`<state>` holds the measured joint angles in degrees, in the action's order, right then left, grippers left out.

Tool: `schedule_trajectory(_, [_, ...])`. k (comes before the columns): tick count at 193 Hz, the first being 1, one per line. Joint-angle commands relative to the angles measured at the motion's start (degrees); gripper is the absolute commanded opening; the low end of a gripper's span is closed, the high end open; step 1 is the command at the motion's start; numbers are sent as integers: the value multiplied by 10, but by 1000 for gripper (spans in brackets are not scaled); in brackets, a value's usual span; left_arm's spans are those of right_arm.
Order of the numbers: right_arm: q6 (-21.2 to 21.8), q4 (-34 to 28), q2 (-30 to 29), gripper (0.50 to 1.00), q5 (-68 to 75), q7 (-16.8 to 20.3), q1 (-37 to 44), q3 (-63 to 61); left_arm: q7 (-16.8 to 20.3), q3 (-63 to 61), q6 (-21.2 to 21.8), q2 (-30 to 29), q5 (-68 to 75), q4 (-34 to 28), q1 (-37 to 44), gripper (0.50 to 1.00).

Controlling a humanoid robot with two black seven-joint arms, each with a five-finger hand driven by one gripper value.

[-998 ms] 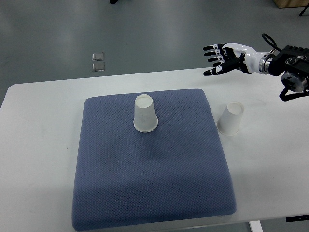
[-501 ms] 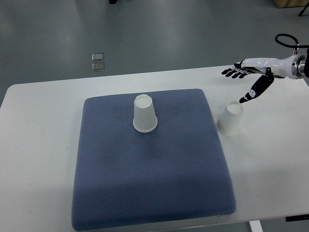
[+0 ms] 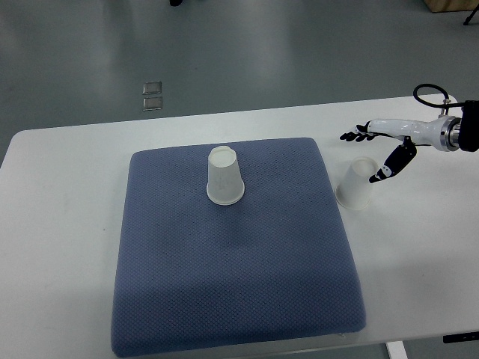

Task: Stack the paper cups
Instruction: 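Lower the right hand down beside the white cup on the table, then close the right hand fingers around the white cup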

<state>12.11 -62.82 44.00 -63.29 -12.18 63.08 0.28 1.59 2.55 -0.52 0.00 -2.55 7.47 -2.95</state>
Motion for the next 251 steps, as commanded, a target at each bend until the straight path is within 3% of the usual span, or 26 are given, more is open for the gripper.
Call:
schedule_trajectory(1, [-7, 18, -1, 913, 0, 1, -9, 0, 0, 0, 0, 0, 0, 0, 0, 1000])
schedule_trajectory(102, [-18, 78, -65, 911, 6, 2, -43, -3, 0, -1, 0, 0, 0, 0, 0, 1000])
schedule_trajectory(142, [-45, 79, -65, 901, 4, 2, -45, 0, 0, -1, 0, 0, 0, 0, 0, 1000])
schedule_trajectory(154, [-46, 79, -65, 887, 4, 1, -47, 0, 0, -1, 0, 0, 0, 0, 0, 1000])
schedule_trajectory(169, [-46, 79, -65, 795, 5, 1, -47, 0, 0, -1, 0, 0, 0, 0, 0, 1000])
schedule_trajectory(251, [-46, 78, -66, 768, 4, 1, -51, 0, 0, 0, 0, 0, 0, 0, 0, 1000])
